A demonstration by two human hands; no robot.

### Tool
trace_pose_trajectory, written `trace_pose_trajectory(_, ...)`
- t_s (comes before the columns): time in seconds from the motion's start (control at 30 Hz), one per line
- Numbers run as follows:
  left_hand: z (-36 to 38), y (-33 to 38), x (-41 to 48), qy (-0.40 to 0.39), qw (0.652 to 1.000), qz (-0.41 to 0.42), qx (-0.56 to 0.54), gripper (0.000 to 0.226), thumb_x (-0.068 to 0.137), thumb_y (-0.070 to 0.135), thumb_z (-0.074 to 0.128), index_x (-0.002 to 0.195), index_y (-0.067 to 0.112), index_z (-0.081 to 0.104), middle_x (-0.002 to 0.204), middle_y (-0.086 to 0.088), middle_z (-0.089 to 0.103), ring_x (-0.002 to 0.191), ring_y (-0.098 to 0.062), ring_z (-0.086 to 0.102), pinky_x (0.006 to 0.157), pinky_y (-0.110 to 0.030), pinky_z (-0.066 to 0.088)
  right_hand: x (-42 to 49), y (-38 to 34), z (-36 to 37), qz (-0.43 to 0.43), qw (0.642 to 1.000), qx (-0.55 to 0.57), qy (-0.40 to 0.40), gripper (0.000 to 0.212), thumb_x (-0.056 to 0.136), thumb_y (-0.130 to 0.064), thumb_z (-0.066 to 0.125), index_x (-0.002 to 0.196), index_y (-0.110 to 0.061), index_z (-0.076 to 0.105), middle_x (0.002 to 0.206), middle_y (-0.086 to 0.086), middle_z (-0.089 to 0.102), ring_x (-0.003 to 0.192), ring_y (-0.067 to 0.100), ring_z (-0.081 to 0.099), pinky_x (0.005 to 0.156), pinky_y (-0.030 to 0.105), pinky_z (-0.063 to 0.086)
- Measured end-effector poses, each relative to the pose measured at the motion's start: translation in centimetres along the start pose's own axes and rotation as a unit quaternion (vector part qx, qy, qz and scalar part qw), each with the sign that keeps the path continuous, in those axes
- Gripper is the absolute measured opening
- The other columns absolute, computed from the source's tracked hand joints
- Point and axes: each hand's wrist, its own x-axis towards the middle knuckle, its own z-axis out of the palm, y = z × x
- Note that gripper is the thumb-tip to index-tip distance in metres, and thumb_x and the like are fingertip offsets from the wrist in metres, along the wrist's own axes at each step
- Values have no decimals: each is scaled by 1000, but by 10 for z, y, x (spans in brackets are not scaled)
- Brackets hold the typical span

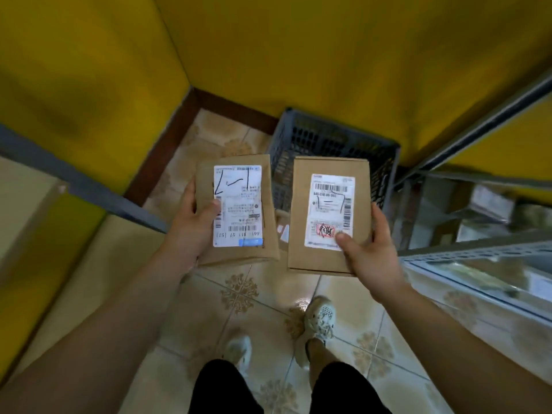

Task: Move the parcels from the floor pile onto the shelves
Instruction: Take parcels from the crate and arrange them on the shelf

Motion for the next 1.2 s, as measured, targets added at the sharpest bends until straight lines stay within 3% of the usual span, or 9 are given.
trace_pose_trajectory(0.1, -15, 57, -43, -42, 996, 75, 21, 50, 100, 20, 49, 141, 46, 36, 105, 25, 61, 89, 3, 63, 75, -29, 57, -58, -40, -26, -33, 999, 24, 35, 89, 84, -35, 75, 151, -43, 17, 126, -20, 52, 117, 15, 57, 98, 48, 51)
trace_pose_trajectory(0.27, -33, 130, -105, -105, 978, 175, 27, 60, 93, 33, 56, 144, 47, 28, 115, 23, 62, 97, -2, 65, 82, -36, 56, -152, -79, -62, -91, 986, 67, 124, 88, 84, -32, 76, 152, -39, 20, 125, -22, 51, 116, 12, 56, 87, 33, 54)
trace_pose_trajectory(0.37, -28, 167, -146, -148, 966, 211, 24, 69, 100, 22, 51, 151, 46, 11, 103, 30, 56, 76, 13, 64, 63, -19, 55, -207, -90, -89, -97, 972, 108, 186, 84, 87, -26, 73, 150, -42, 21, 114, -26, 51, 101, 4, 58, 66, 21, 56)
trace_pose_trajectory(0.5, -1, 202, -218, -216, 938, 271, 23, 72, 101, 18, 49, 150, 49, 7, 131, 15, 50, 105, -9, 60, 80, -28, 52, -274, -86, -137, -87, 953, 129, 260, 86, 87, -27, 73, 151, -45, 17, 128, -16, 46, 112, 15, 54, 79, 39, 57)
trace_pose_trajectory(0.67, 68, 210, -319, -305, 893, 329, 46, 70, 101, 21, 49, 150, 49, 8, 134, 20, 43, 99, -1, 55, 73, -16, 47, -362, -42, -217, -78, 928, 130, 341, 87, 87, -28, 72, 152, -44, 16, 125, -16, 43, 113, 17, 54, 89, 48, 55)
trace_pose_trajectory(0.77, 134, 202, -388, -360, 869, 333, 63, 68, 101, 18, 47, 151, 46, 10, 130, 14, 42, 85, 8, 51, 55, -4, 44, -422, 2, -279, -56, 908, 146, 388, 86, 87, -27, 73, 152, -44, 19, 126, -12, 46, 110, 19, 56, 92, 48, 54)
trace_pose_trajectory(0.93, 243, 182, -525, -452, 814, 353, 94, 63, 103, 19, 44, 152, 43, 13, 120, 13, 41, 75, 10, 44, 47, 0, 37, -521, 85, -377, -30, 856, 160, 490, 86, 86, -25, 75, 151, -44, 23, 129, -11, 53, 112, 16, 57, 97, 43, 51)
trace_pose_trajectory(1.03, 294, 174, -590, -501, 778, 366, 96, 62, 102, 19, 45, 153, 39, 14, 124, 9, 42, 88, -3, 48, 49, 2, 36, -568, 122, -422, -11, 826, 158, 542, 88, 84, -24, 76, 151, -44, 23, 132, -12, 54, 113, 15, 58, 94, 38, 49)
trace_pose_trajectory(1.2, 370, 167, -657, -563, 744, 343, 109, 62, 101, 22, 48, 151, 44, 17, 132, 6, 47, 83, 0, 53, 49, -7, 43, -614, 161, -478, 17, 785, 163, 597, 88, 84, -26, 76, 151, -44, 22, 131, -10, 55, 113, 17, 59, 100, 46, 49)
